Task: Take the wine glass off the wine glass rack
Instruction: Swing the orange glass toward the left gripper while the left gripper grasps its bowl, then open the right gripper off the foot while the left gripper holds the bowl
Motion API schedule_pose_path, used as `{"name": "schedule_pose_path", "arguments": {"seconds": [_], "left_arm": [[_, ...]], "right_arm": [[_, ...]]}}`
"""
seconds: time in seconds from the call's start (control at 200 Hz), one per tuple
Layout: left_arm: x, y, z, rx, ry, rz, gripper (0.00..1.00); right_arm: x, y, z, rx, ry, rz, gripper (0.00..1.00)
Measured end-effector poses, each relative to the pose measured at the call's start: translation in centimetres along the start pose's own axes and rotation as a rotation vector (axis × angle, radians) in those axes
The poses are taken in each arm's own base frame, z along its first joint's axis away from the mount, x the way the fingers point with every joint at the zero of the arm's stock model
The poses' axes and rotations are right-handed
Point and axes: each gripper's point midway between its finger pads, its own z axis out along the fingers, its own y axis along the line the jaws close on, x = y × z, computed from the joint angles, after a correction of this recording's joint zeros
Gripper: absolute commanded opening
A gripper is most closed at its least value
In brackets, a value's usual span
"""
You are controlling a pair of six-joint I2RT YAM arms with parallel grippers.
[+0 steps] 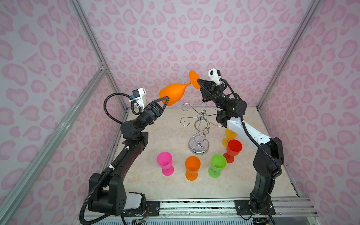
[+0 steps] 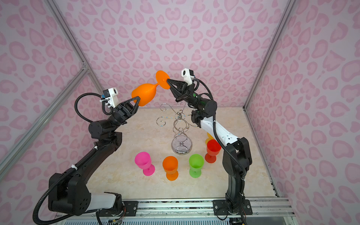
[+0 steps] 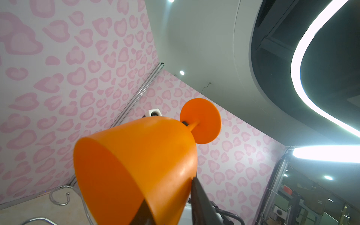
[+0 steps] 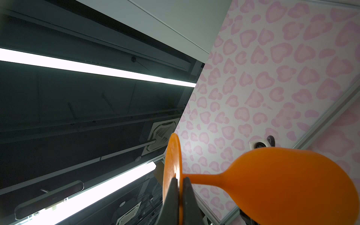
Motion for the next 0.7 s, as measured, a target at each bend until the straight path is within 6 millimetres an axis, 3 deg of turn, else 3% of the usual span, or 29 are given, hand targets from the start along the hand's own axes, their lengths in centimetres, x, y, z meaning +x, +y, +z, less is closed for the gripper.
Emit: {"name": "schedule_pose_path", "arguments": {"seconds": [0.36, 0.7], "left_arm": [[-0.1, -3.2, 0.1, 0.098, 0.005, 0.036, 0.04], [-0.7, -6.0, 0.4, 0.132, 0.011, 0.047, 0.03]], "right_arm": [[-1.1, -0.8, -0.2, 0.038, -0.017, 0.040, 0.16], [-1.7, 1.6, -0.4, 0.068, 0.022, -0.075, 0.28]]}}
